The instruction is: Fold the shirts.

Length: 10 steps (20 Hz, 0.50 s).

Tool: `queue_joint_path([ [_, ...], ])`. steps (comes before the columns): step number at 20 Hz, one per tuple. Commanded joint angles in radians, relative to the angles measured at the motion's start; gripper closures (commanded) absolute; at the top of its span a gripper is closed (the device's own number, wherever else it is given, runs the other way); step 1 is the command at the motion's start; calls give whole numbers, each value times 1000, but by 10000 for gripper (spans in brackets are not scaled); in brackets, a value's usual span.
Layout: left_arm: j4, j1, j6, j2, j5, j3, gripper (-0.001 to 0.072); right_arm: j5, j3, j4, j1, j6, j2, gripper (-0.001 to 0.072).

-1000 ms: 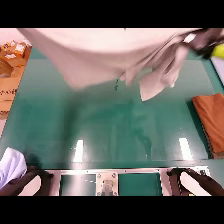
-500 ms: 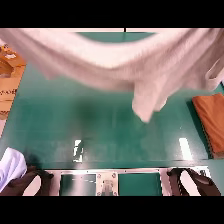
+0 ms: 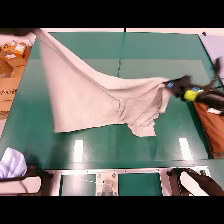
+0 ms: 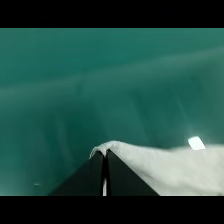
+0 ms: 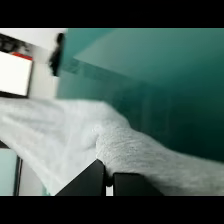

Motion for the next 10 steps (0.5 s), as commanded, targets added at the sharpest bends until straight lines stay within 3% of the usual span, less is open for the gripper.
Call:
queue_joint_path([
  [1,-24,-110,12,-307,89,2,688,-176,-60,103,42,-198,-271,698],
  [5,-22,-163,-62,-437,246,2,688,-164,158,131,16,-262,-541,677],
  [6,-17,-159,-66,-438,240,4,603,-148,212,130,-2,-261,-568,537],
  [7,-17,-150,-67,-437,215,10,275,-119,256,129,-29,-261,-577,430],
  [8,-16,-126,-79,-437,159,27,167,-77,300,119,-66,-261,-575,420],
  [9,-16,-98,-93,-437,84,48,166,-14,338,114,-107,-258,-573,425],
  [10,-16,-64,-92,-437,-8,74,167,69,365,107,-161,-256,-566,504],
])
